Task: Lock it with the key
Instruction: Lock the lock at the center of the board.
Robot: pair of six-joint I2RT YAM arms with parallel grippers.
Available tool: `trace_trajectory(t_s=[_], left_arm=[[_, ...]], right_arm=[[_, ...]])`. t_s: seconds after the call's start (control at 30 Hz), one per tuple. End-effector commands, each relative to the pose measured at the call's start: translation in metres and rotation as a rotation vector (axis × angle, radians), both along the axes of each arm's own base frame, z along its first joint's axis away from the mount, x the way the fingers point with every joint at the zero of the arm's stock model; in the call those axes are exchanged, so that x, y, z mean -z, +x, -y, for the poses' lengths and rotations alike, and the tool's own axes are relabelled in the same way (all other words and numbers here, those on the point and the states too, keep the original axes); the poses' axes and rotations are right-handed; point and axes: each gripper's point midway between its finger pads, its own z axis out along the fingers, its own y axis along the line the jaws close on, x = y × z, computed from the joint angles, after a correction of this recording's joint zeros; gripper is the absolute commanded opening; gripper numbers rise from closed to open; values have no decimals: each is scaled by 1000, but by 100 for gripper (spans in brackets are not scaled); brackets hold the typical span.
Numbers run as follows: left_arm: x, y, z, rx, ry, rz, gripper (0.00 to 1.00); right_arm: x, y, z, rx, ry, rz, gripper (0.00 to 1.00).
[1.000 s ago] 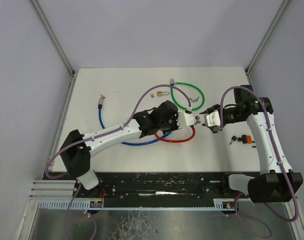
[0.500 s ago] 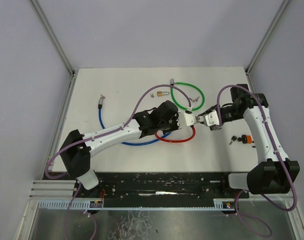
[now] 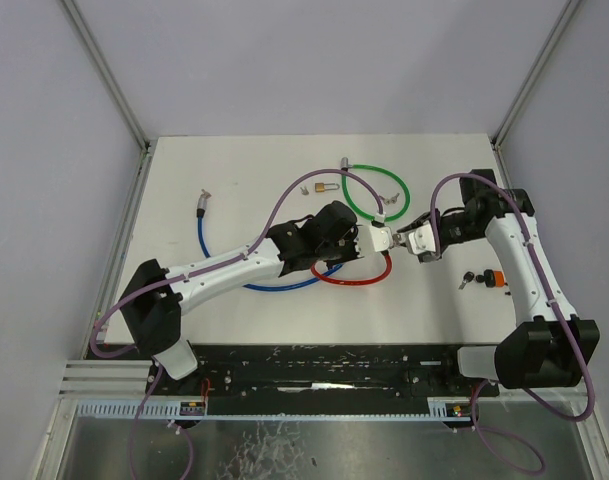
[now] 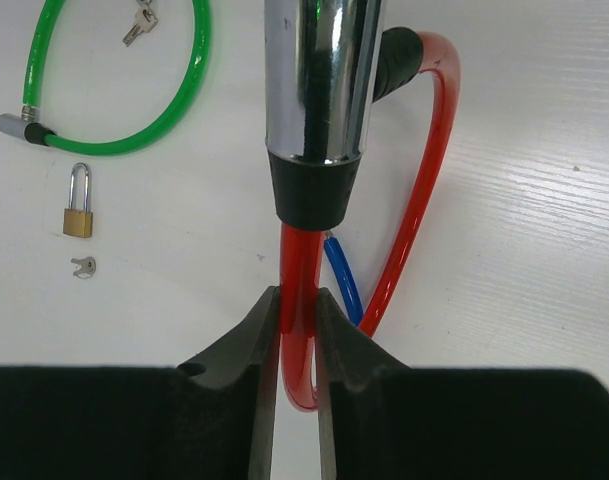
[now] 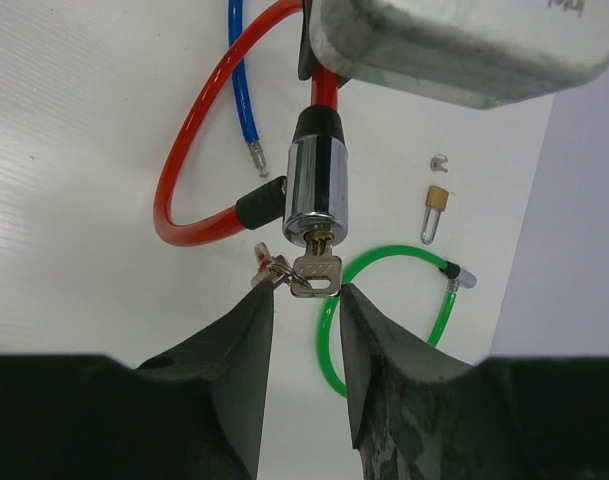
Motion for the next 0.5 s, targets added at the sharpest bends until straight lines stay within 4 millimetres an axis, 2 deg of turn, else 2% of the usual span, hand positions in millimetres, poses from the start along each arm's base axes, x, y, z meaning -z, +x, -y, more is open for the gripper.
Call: trace_trajectory(t_s=[0.0,0.07,0.13,0.33,0.47], left_arm=[[6,-5,7,16,-12,-27,0],[7,-5,7,15,-10,-27,0],[8,-5,7,15,-9,-28,0],[9,-5,7,14,-11,-30,0],[9,-6,7,16,-14,-30,0]], right_arm=[[-40,15,-14,-189,17,328,39],[-57,16,-13,-77,60,207,38],[-65,15,-8,5,61,121,38],[-66,-2,-4,186,133,-67,53],[-66,8,-7,391,242,-301,57]])
